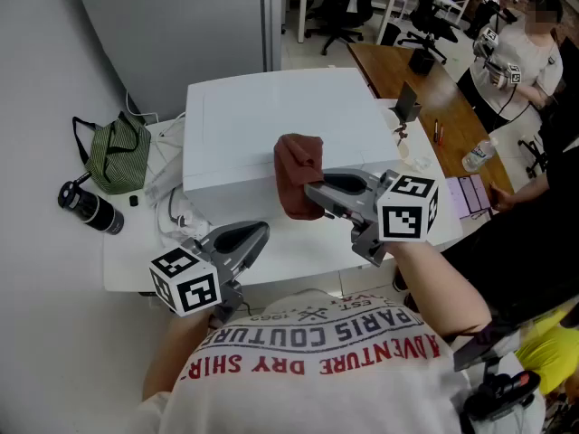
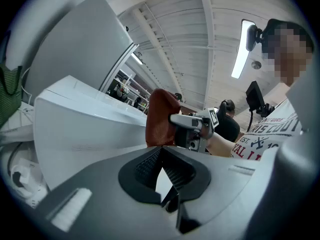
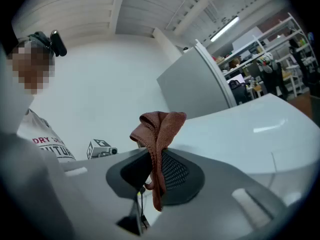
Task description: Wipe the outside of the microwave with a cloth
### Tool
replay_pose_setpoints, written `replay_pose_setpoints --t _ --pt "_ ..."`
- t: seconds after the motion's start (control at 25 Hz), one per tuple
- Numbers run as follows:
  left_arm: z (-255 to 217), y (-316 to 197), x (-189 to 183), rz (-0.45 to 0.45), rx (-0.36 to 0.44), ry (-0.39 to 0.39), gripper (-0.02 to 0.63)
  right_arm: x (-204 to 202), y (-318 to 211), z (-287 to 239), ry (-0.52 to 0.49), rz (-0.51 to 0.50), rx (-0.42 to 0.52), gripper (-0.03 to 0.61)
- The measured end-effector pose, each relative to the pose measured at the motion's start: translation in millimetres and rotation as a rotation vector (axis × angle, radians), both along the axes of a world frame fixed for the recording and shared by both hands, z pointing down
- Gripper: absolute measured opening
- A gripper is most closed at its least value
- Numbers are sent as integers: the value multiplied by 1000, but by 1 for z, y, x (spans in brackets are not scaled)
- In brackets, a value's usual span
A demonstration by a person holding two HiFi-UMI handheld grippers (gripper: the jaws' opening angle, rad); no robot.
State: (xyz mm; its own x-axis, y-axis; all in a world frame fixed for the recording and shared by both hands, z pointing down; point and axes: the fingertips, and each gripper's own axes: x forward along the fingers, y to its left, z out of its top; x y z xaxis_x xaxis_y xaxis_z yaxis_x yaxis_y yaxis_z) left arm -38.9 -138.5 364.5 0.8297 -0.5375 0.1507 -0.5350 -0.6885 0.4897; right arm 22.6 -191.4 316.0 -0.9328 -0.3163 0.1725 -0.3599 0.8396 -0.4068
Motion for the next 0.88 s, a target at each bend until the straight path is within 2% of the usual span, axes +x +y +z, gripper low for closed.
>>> replay_pose_setpoints --t 0.32,0.44,0.56,0.72,0.88 --pt "1 15 -52 -86 -2 -12 0 -105 -9 -27 49 -156 114 44" --pt "3 21 -72 -125 -4 -18 0 -144 -7 -24 75 -223 126 44" --pt "5 27 -91 -158 -9 -24 0 -176 -16 -14 112 -247 95 43" --pt "5 33 -109 -192 -14 -27 0 -199 -34 5 236 -217 70 43" --pt "5 35 -120 -206 -14 -22 0 -205 -46 19 396 -189 117 43"
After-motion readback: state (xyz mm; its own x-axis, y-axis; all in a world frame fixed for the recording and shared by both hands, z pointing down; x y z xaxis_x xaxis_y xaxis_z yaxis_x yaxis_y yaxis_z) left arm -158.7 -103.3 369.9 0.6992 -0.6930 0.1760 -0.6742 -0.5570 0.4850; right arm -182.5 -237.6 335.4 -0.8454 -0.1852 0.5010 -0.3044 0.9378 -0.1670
